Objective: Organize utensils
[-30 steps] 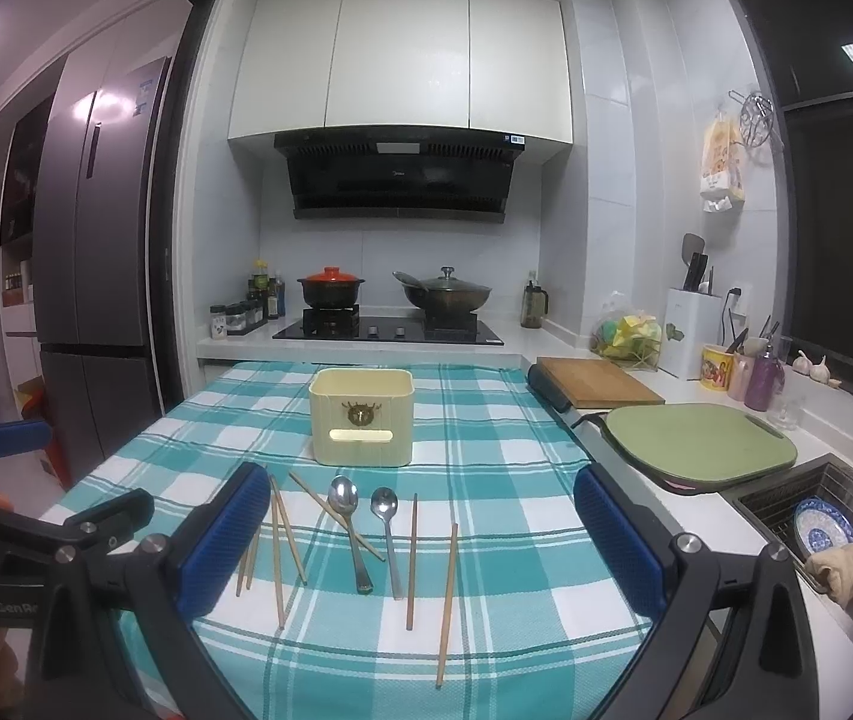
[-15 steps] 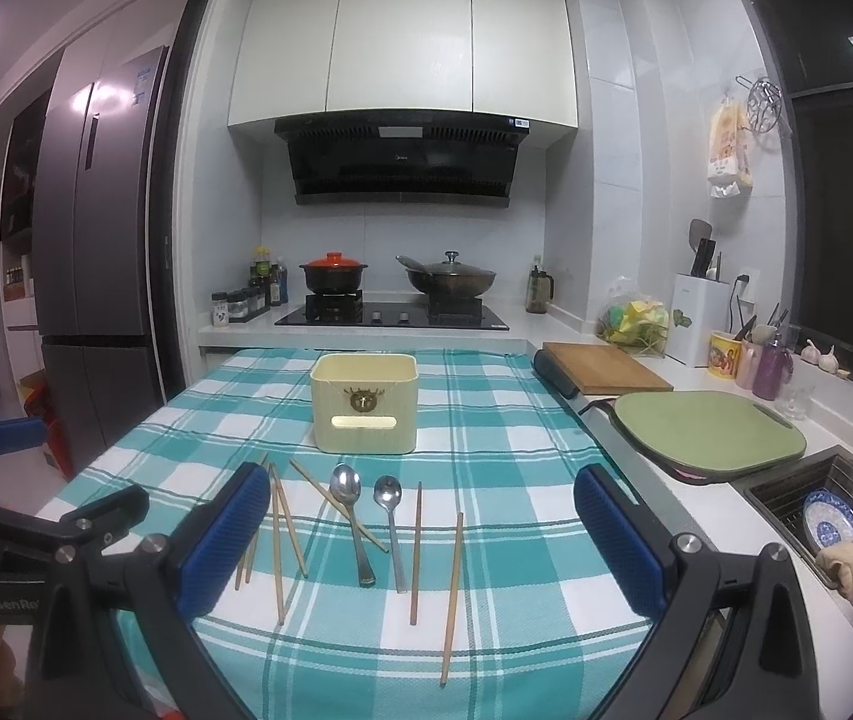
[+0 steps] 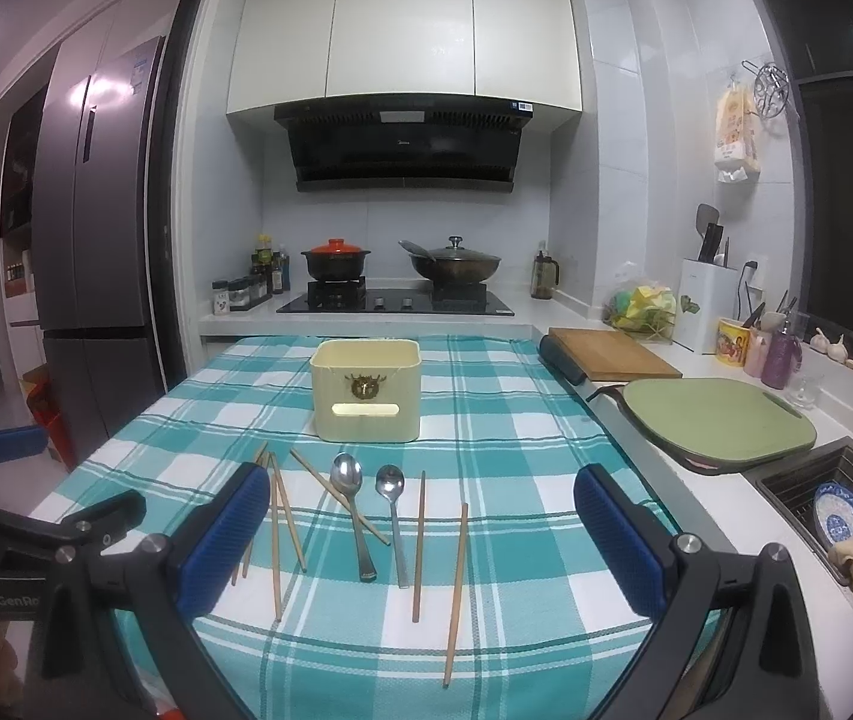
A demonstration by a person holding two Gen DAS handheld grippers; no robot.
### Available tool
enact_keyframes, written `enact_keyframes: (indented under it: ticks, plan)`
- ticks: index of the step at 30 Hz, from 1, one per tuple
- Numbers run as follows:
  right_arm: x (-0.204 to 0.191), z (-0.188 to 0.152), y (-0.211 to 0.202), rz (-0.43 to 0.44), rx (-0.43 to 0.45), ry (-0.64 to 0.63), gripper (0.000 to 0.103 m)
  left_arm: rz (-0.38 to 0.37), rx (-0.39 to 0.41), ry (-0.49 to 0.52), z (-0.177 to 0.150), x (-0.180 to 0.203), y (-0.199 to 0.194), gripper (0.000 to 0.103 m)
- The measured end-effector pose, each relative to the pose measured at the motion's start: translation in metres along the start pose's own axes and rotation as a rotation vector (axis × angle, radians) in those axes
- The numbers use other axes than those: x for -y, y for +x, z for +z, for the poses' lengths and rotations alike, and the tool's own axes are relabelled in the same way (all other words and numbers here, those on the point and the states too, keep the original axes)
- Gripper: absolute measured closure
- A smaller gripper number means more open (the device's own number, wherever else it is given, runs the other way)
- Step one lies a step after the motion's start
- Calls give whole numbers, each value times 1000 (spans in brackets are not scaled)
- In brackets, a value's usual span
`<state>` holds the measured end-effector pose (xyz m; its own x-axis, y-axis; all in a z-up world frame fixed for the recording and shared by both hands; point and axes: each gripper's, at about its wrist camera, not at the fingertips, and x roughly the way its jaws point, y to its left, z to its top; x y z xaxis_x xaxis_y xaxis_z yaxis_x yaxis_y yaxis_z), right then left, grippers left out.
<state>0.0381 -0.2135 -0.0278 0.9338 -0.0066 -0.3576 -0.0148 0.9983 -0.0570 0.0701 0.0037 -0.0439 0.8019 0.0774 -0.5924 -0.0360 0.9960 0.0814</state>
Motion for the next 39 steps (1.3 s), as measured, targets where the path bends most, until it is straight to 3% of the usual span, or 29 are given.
enact_keyframes:
  ticks: [7,13,20,21,23,25,30,34,39]
  plan:
    - [22,-7,32,10,-27,40,0,-57,-98,-39,-14,-19,49,0]
    - [42,-34,88,21,-211,24,0,-47,-194,-173,-17,-61,111,0]
    - [91,-69,141,-4,-390,163,1,-10,-266,-160,-12,-83,183,1]
    - [95,-73,148,0,-417,174,4,-13,-275,-154,-12,-83,190,1]
    - [95,-79,161,20,-471,178,23,0,-290,-140,-13,-82,204,1]
    - [89,-84,174,60,-508,169,32,14,-303,-121,-13,-82,219,1]
    - [63,-91,206,152,-573,91,40,43,-330,-98,-11,-85,246,1]
    - [56,-104,230,134,-647,24,55,58,-335,-74,-10,-84,262,2]
    - [49,-109,234,131,-658,-67,57,60,-352,-40,-12,-83,279,3]
